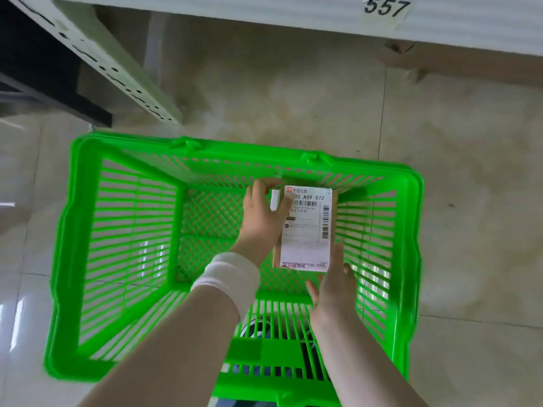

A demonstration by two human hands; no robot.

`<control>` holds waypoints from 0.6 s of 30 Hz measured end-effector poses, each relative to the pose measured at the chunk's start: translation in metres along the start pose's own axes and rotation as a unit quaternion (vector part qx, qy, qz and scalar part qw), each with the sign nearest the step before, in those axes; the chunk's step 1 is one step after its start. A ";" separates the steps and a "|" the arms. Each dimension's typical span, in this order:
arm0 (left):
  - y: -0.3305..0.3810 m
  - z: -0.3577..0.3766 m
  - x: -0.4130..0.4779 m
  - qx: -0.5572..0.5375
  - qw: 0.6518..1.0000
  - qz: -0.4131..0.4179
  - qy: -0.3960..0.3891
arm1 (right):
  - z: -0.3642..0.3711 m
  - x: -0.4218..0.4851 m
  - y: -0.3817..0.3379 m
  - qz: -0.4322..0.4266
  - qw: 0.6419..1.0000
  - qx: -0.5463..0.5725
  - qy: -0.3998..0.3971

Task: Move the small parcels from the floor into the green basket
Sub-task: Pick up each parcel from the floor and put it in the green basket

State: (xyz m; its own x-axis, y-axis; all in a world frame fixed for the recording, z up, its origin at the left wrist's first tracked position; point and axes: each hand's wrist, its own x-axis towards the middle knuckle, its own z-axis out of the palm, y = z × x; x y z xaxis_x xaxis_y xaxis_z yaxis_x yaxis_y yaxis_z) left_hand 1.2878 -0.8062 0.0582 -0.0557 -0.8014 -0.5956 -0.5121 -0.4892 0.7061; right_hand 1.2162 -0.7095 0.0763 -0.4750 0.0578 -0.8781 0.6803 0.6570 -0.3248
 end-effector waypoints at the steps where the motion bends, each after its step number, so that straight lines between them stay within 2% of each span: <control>1: 0.001 0.000 0.002 0.013 1.000 0.009 -0.011 | 0.001 -0.007 0.001 0.038 0.998 0.051 -0.024; 3: 0.003 -0.002 0.003 0.020 0.999 0.000 -0.029 | 0.004 -0.015 -0.001 0.063 0.990 0.109 -0.057; 5: 0.006 -0.006 -0.003 0.013 0.999 -0.028 -0.033 | 0.002 -0.017 -0.006 0.054 0.992 0.103 -0.057; 8: 0.008 -0.014 -0.024 0.000 0.999 -0.044 -0.018 | -0.009 -0.021 -0.017 0.024 0.999 0.014 -0.031; 10: 0.006 -0.020 -0.040 -0.005 0.998 -0.061 -0.004 | -0.017 -0.024 -0.027 -0.025 0.997 -0.073 -0.029; 12: -0.001 -0.024 -0.052 -0.023 0.996 -0.087 0.010 | -0.019 -0.026 -0.041 -0.077 0.986 -0.143 -0.032; 18: -0.011 -0.019 -0.063 -0.130 0.974 -0.183 0.033 | -0.002 -0.019 -0.077 -0.220 0.942 -0.248 -0.051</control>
State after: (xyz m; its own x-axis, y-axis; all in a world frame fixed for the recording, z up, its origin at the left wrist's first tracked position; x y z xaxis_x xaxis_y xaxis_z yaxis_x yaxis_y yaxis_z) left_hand 1.3133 -0.7571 0.0950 0.1501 -0.5727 -0.8059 -0.2525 -0.8103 0.5288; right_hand 1.1716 -0.7598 0.1184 -0.5776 -0.3577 -0.7338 0.0731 0.8726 -0.4829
